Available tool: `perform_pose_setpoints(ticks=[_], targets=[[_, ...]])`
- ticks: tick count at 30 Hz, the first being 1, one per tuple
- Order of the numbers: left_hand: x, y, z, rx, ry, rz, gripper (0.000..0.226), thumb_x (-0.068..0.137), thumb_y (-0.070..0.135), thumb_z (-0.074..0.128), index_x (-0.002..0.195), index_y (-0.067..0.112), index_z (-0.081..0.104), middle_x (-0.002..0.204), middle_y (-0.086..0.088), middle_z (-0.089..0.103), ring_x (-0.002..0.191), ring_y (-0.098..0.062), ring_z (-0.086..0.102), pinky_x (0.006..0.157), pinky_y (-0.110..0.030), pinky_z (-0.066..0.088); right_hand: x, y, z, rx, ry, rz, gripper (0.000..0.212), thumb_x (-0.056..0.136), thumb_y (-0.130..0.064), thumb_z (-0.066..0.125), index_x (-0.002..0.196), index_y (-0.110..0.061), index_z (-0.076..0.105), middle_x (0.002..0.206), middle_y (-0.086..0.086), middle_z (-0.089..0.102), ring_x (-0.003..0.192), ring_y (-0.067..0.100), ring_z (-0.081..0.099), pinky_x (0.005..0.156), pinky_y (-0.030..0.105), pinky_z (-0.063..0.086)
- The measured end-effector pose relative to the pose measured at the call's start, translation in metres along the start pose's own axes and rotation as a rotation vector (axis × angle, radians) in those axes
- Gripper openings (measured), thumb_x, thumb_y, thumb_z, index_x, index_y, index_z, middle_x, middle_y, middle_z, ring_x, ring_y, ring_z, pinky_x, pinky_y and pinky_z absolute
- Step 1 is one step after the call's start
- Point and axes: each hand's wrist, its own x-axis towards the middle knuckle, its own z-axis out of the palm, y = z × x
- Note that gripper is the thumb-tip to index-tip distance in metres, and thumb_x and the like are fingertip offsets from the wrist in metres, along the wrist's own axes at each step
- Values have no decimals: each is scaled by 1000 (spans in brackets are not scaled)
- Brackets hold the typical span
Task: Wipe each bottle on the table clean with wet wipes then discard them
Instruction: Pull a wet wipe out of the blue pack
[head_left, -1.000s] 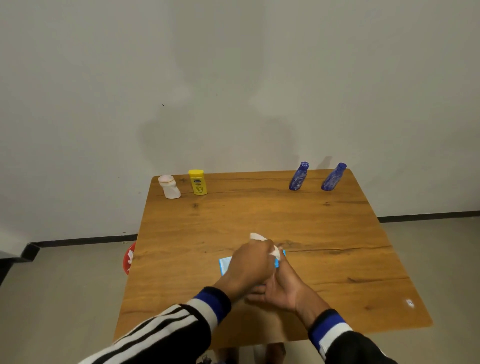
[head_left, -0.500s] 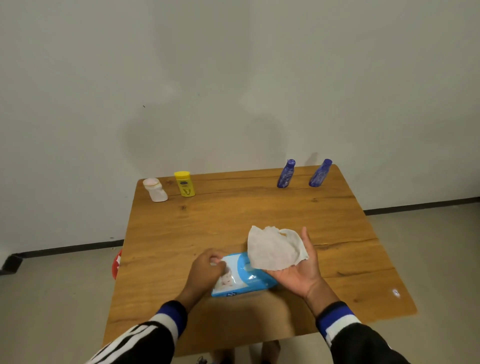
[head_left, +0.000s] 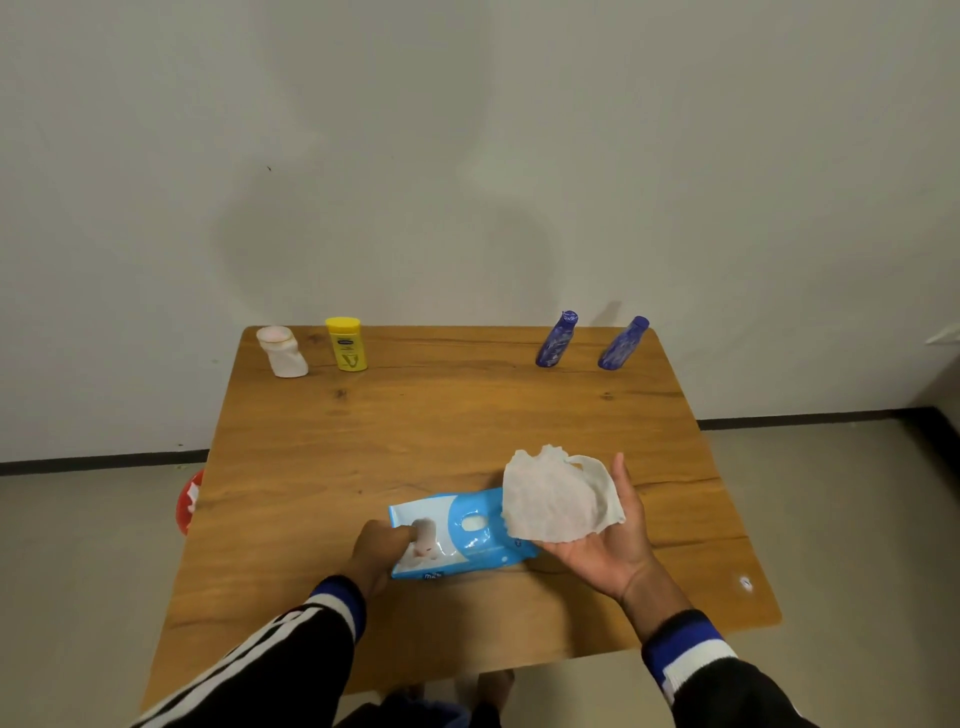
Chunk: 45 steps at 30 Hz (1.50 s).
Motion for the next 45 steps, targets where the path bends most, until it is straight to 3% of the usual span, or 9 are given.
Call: perform_pose_setpoints(ticks=[6,14,21,24,27,30,34,40,45], targets=[[10,-9,10,-124,13,-12,23,89,-10,62,111,-14,65,102,-25,68,88,-35,66,66,-37,55,-5,2,-1,-78,43,5,88,82,-74,58,148,-17,43,155,15,39,143,36,34,118,54,23],[-5,-23,-12,-449,-46,50,17,99,3,56,114,0,65,96,-14,74,70,-24,73,60,-34,61,10,5,9,-142,48,57,85,82,-74,57,144,-16,49,153,17,41,141,38,37,115,57,28],[-31,-56,-84,-919,227,122,23,102,3,49,124,2,59,115,-19,66,91,-29,68,69,-40,63,43,18,28,-217,-1,205,85,81,-74,58,142,-15,52,153,16,41,142,37,37,116,58,26],[-46,-79,-120,-1057,344,112,14,102,4,52,109,2,63,116,-17,65,92,-29,66,63,-37,63,56,27,39,-234,-37,271,86,81,-74,59,142,-14,52,153,17,41,141,37,37,116,58,25],[-57,-95,-146,-1195,448,108,22,103,7,49,124,6,58,127,-16,60,95,-26,66,72,-38,63,66,37,51,-263,-63,323,87,80,-75,58,143,-15,51,153,17,40,142,38,36,117,58,23],[-65,-105,-157,-1275,494,96,17,104,9,49,114,9,62,127,-16,61,93,-25,66,68,-37,61,74,42,60,-280,-81,350,88,81,-75,58,144,-15,49,154,17,39,142,38,35,117,58,22],[-65,-116,-157,-1267,496,57,35,104,14,50,138,8,52,129,-16,62,94,-25,66,74,-38,61,79,44,66,-301,-81,357,88,81,-75,58,145,-16,48,154,16,39,143,38,34,117,58,21],[-73,-126,-149,-860,417,-198,23,97,21,61,119,15,57,101,-10,69,85,-25,66,78,-36,53,78,40,60,-315,-71,323,89,81,-73,60,149,-18,43,154,17,39,142,38,35,115,58,27],[-74,-140,-162,-603,650,-301,40,92,14,61,129,2,52,111,-16,60,91,-30,59,77,-40,49,77,41,58,-282,-71,305,88,81,-72,62,148,-18,44,154,17,39,142,38,35,114,59,28]])
